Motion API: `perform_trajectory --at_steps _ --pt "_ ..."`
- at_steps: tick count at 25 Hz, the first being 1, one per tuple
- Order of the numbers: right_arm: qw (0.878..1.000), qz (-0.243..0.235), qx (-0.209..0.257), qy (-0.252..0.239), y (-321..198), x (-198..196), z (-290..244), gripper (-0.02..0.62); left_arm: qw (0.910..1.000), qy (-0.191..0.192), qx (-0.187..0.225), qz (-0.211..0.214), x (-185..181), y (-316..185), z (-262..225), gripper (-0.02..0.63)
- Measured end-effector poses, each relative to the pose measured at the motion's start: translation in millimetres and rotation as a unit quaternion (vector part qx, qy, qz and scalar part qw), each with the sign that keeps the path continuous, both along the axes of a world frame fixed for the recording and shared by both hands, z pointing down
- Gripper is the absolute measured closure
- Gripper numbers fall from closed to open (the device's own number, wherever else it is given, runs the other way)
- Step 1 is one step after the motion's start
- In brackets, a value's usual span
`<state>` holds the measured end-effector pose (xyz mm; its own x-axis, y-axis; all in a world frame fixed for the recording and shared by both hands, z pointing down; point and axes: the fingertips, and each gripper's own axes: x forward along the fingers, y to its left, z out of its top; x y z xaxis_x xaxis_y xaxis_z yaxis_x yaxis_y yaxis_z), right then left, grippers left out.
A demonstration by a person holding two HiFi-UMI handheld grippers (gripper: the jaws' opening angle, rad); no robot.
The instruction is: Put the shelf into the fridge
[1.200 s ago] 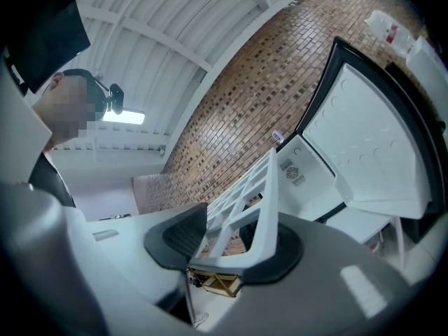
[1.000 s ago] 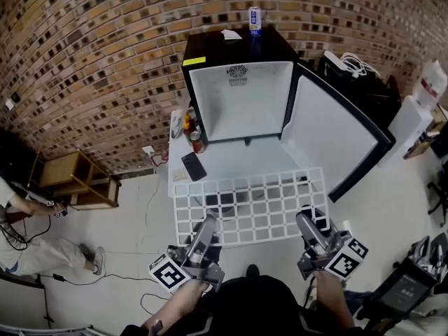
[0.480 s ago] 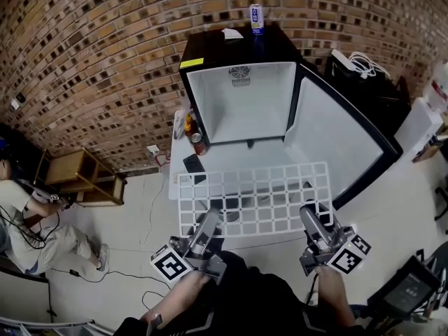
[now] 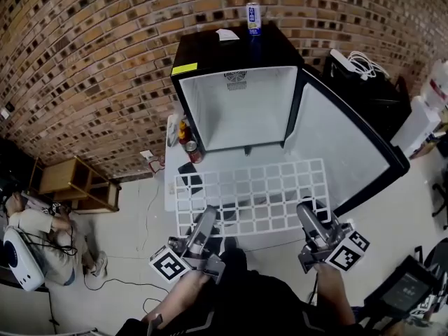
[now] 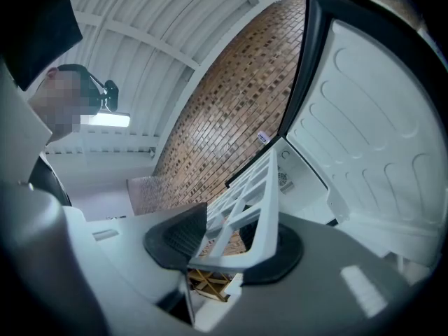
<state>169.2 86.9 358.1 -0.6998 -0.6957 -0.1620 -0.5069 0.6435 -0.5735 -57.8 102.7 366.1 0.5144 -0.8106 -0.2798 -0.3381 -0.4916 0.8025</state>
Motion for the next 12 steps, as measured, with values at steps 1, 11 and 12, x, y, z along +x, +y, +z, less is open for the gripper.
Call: perform_trajectory --at_steps 1,11,12 --pt "1.000 0.002 -0.001 0.001 -6 -2 0 0.437 1.0000 0.003 0.000 0.002 -2 -7 1 0.535" --pt "1.000 0.026 -0.011 0.002 -71 -35 -1 0.437 0.9995 0.012 -0.008 0.027 -32 -80 7 0.538" --pt "1.000 0.028 -0.012 0.003 -77 -37 0 0.437 0.9995 0.009 -0.008 0.028 -35 -87 6 0.537"
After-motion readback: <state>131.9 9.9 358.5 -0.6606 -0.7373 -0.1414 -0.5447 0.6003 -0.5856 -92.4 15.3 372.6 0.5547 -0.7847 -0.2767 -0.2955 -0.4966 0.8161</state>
